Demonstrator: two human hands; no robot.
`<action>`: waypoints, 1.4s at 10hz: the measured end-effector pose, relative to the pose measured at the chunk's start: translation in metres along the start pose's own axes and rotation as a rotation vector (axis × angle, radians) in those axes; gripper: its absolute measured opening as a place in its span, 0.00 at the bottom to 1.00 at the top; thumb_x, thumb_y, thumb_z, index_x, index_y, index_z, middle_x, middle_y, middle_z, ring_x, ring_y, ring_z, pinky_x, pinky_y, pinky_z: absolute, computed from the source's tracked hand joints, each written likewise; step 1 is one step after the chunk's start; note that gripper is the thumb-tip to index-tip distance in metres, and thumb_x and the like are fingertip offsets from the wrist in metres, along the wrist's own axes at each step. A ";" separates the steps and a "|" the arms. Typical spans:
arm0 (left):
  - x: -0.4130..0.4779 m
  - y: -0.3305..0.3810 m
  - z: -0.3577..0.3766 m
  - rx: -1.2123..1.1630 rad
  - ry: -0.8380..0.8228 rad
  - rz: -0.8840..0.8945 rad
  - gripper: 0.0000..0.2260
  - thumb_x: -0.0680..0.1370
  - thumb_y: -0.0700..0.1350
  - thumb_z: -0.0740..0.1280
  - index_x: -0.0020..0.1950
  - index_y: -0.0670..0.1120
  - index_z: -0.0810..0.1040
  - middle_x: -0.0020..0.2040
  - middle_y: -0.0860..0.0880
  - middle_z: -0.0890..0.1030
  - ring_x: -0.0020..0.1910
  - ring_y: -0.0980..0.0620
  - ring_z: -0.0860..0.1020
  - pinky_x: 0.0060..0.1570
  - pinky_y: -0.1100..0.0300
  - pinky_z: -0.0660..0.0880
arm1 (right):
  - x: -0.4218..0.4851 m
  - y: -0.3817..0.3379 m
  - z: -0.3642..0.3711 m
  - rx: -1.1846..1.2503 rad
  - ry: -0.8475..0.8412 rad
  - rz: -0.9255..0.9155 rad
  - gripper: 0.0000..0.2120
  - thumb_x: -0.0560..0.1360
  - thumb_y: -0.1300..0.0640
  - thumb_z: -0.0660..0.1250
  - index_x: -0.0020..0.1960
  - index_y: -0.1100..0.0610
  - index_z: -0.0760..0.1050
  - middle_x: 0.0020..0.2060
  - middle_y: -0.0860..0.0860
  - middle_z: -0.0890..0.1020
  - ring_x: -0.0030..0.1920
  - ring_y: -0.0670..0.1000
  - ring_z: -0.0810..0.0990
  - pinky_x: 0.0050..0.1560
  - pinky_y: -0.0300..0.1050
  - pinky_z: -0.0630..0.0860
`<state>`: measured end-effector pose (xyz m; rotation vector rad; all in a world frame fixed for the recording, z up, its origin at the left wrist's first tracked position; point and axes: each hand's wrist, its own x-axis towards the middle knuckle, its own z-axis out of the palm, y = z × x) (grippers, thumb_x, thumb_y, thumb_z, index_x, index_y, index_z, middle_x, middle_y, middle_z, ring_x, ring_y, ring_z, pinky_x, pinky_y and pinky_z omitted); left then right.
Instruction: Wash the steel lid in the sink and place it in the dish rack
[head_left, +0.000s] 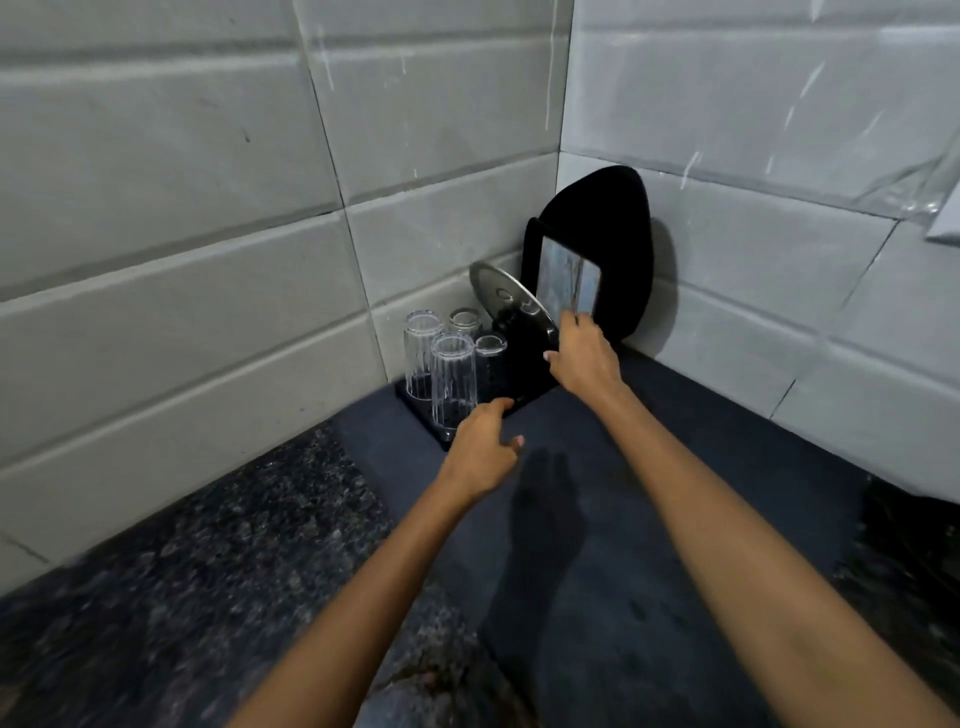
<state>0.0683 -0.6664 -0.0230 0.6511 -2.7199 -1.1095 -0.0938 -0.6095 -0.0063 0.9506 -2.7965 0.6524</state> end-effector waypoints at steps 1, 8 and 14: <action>0.009 -0.002 -0.002 0.021 0.020 -0.011 0.24 0.77 0.42 0.63 0.72 0.42 0.62 0.72 0.42 0.67 0.71 0.44 0.66 0.70 0.54 0.64 | 0.012 0.000 0.005 0.055 0.026 0.034 0.23 0.74 0.59 0.65 0.65 0.65 0.63 0.61 0.64 0.72 0.61 0.64 0.72 0.55 0.56 0.74; 0.099 -0.047 0.060 0.249 -0.225 -0.082 0.27 0.78 0.40 0.60 0.75 0.39 0.54 0.77 0.42 0.56 0.76 0.44 0.57 0.73 0.57 0.55 | 0.090 0.049 0.041 -0.351 0.490 0.039 0.09 0.68 0.63 0.69 0.45 0.58 0.72 0.43 0.53 0.81 0.28 0.50 0.78 0.17 0.41 0.70; 0.037 -0.023 0.023 0.065 -0.053 -0.030 0.24 0.77 0.41 0.62 0.72 0.40 0.63 0.72 0.40 0.67 0.72 0.43 0.65 0.69 0.56 0.61 | -0.013 0.041 0.003 0.210 0.145 0.056 0.10 0.72 0.63 0.64 0.53 0.61 0.73 0.50 0.60 0.80 0.49 0.60 0.79 0.47 0.51 0.76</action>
